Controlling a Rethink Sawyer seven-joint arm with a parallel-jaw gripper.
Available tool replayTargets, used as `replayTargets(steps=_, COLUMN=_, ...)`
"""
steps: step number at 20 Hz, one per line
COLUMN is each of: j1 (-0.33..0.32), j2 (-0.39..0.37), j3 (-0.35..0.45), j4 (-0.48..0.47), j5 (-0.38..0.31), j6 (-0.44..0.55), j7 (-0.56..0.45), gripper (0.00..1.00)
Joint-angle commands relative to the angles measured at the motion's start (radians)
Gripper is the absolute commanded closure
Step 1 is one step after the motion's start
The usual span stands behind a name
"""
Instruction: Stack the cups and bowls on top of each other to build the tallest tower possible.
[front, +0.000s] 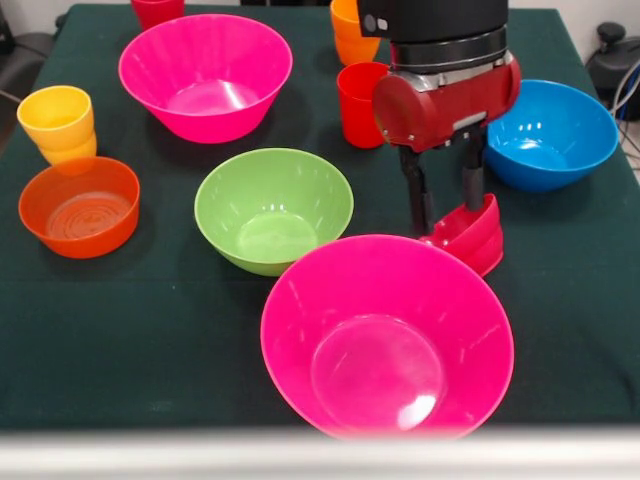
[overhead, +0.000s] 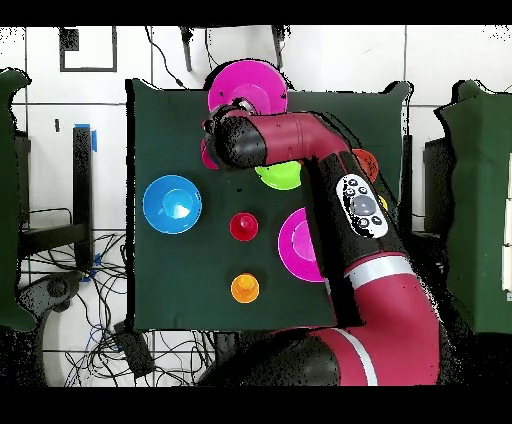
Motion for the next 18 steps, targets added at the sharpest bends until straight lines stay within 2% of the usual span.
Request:
replayTargets(steps=1, j1=0.029, j2=0.046, j3=-0.085, j4=-0.019, j5=0.001, j6=0.05, j7=0.142, gripper=0.0)
replayTargets(steps=6, j1=0.055, j2=0.088, j3=-0.131, j4=-0.01, j5=0.043, j6=0.099, j7=0.193, gripper=0.0)
replayTargets(steps=18, j1=0.097, j2=0.145, j3=-0.22, j4=-0.017, j5=0.069, j6=0.063, j7=0.186, gripper=0.0)
